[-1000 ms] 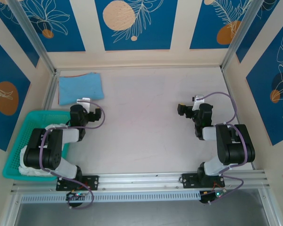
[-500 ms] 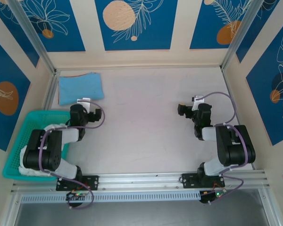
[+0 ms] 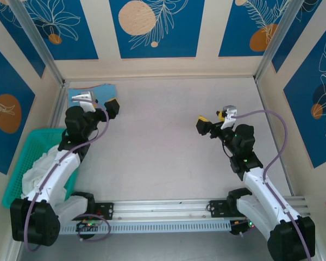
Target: Fold and stack the t-shirts
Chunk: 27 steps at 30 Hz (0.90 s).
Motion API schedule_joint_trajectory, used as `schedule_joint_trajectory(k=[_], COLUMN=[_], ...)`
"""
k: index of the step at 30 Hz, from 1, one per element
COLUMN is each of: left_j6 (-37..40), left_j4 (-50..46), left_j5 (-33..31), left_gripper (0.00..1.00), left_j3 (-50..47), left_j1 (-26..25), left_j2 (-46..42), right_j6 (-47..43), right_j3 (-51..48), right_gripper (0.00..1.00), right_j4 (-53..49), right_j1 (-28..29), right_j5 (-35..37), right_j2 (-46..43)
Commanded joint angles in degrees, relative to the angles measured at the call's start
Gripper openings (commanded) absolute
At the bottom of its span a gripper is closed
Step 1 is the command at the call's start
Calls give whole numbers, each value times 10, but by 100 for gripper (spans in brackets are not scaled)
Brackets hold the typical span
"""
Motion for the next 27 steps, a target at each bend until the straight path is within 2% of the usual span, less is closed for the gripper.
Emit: schedule_joint_trajectory(k=[1,4,9,11,14,19,24,27], left_j6=[-108,-110,-109,-113,-126,-147,-164,-167], left_j4=[-60,-175,-423,-473,-492,-538,-565,-555], left_j5=[32,-5,-30,-26,-37,-65,-68,-68], left_gripper=[100,100,98,100,100,100,97,96], left_j3=[5,70,251,293,317,389,465,461], left_j1=[4,3,3,4,4,3,2,-8], left_j2=[7,52,235,293,345,434,507,503], right_j6=[175,225,231,224,203,163,156,156], right_j3=[-1,-14,-20,2,32,96,135,144], right_gripper=[99,99,99,99,99,93,89,89], right_j4=[-88,-130,-98,-114,-123,-159,-181,-184], right_j1=[-1,-21,-22,-17,10,72,92,98], right_j5=[22,37,2,-6,-29,-29,-51,-53], right_j2=[-14,-21,38,73,135,226,281,296])
